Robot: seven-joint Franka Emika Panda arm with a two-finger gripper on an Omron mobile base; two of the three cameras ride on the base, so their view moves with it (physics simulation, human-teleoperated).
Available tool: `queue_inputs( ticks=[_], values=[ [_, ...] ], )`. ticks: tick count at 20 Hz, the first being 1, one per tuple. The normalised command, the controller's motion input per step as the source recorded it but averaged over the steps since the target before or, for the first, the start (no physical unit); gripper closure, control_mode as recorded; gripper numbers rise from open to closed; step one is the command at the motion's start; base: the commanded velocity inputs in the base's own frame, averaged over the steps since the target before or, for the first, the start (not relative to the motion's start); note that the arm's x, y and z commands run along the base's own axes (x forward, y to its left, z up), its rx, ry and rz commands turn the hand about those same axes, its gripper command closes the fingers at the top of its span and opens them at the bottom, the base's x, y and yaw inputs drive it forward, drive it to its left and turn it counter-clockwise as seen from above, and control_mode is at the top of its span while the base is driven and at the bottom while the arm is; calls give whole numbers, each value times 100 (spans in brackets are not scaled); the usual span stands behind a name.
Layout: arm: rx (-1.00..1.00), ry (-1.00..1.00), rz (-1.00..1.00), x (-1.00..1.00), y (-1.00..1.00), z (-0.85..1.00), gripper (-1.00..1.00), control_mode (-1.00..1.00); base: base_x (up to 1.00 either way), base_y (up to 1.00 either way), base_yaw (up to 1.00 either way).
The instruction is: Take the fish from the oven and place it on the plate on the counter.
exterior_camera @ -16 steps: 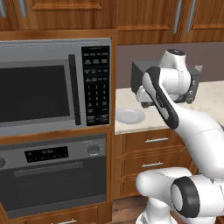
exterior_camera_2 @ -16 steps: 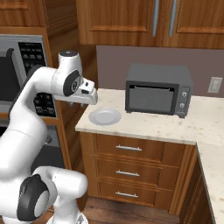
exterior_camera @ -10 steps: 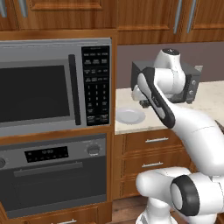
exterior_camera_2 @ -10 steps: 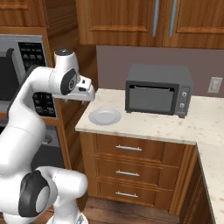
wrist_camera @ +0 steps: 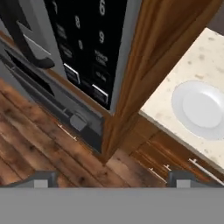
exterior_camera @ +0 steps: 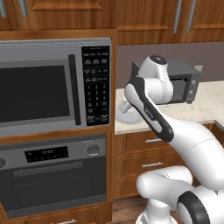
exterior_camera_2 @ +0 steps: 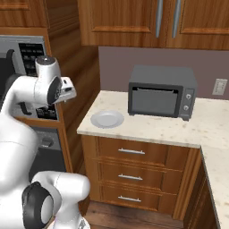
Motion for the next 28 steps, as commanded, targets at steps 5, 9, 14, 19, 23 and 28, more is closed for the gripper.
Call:
queue_inputs(
  ticks=[5, 9, 14, 19, 23, 28],
  values=[
    [-23, -1, 68, -37, 79, 0, -100, -100, 0, 0, 0],
    [-6, -2, 19, -37, 64, -2, -100, -100, 0, 0, 0],
    [-9, 9, 14, -21, 97, -11, -100, -100, 0, 0, 0],
    [-10, 0, 9, -46, 94, -41, -100, -100, 0, 0, 0],
    [4, -11, 4, -8, 14, -68, -100, -100, 0, 0, 0],
    [0, -30, 0, 0, 33, -90, -100, -100, 0, 0, 0]
  ],
)
